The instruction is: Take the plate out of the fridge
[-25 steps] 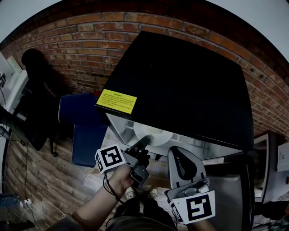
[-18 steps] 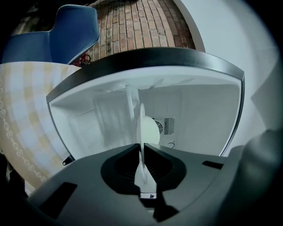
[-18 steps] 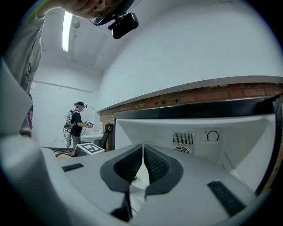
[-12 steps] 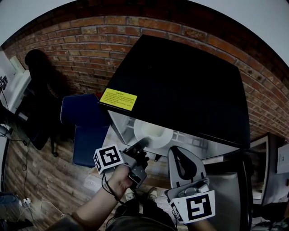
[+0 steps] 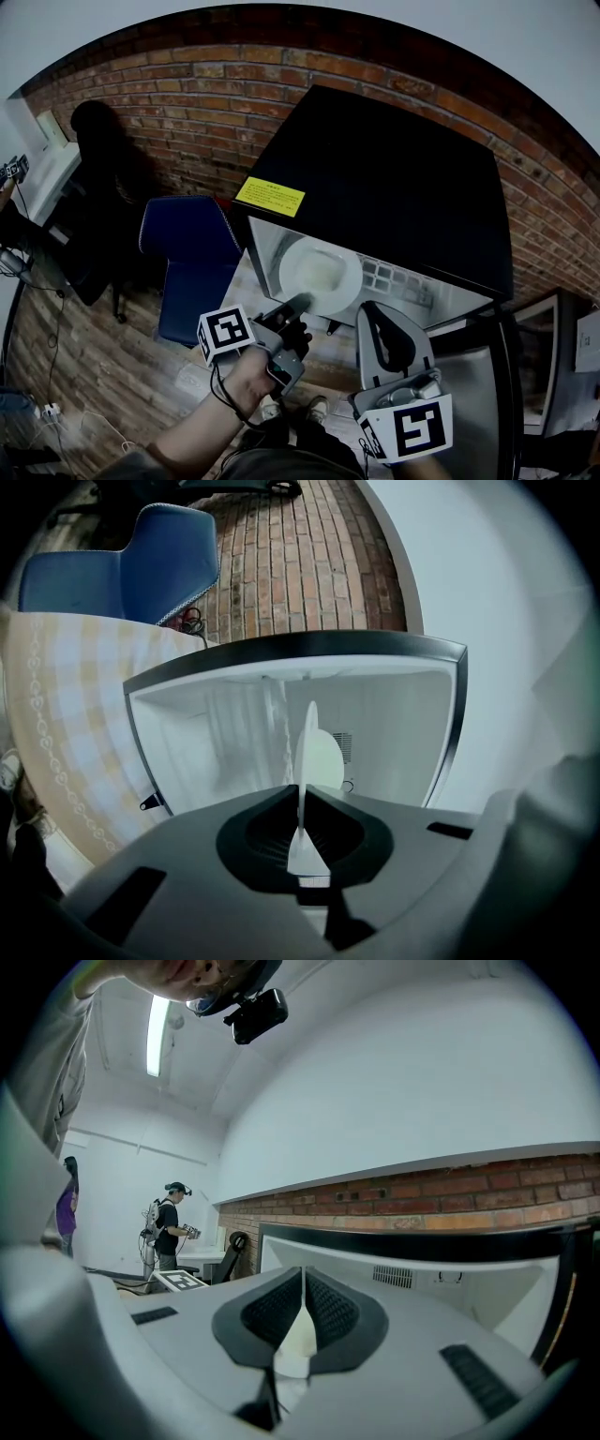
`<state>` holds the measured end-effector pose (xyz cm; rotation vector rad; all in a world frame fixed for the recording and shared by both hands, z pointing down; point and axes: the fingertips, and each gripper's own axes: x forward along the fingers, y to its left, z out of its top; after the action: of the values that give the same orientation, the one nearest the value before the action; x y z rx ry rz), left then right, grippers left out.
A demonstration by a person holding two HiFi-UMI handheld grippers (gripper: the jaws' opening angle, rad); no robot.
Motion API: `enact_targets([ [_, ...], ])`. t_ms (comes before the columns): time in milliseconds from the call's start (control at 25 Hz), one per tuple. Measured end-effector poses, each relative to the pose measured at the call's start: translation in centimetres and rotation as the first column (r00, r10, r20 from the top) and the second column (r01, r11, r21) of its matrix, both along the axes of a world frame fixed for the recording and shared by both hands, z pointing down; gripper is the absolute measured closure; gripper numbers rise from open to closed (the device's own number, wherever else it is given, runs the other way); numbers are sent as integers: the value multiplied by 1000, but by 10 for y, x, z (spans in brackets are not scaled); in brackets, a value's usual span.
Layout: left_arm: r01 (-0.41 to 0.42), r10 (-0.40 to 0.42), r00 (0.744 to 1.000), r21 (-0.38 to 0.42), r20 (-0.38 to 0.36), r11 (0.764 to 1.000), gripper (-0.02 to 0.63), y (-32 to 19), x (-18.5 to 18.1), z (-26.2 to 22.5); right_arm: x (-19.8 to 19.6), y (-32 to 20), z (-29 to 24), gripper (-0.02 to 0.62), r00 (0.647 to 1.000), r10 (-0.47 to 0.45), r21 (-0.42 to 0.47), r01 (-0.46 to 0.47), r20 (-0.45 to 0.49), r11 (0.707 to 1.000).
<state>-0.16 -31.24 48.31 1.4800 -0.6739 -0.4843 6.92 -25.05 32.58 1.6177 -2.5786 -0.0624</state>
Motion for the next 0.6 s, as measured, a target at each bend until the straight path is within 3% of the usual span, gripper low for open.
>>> enact_targets([
  [600,93,-92,995,17,-33,996,580,57,-57,-27,-53,25,-49,563,991,-135,103,134,5,986],
])
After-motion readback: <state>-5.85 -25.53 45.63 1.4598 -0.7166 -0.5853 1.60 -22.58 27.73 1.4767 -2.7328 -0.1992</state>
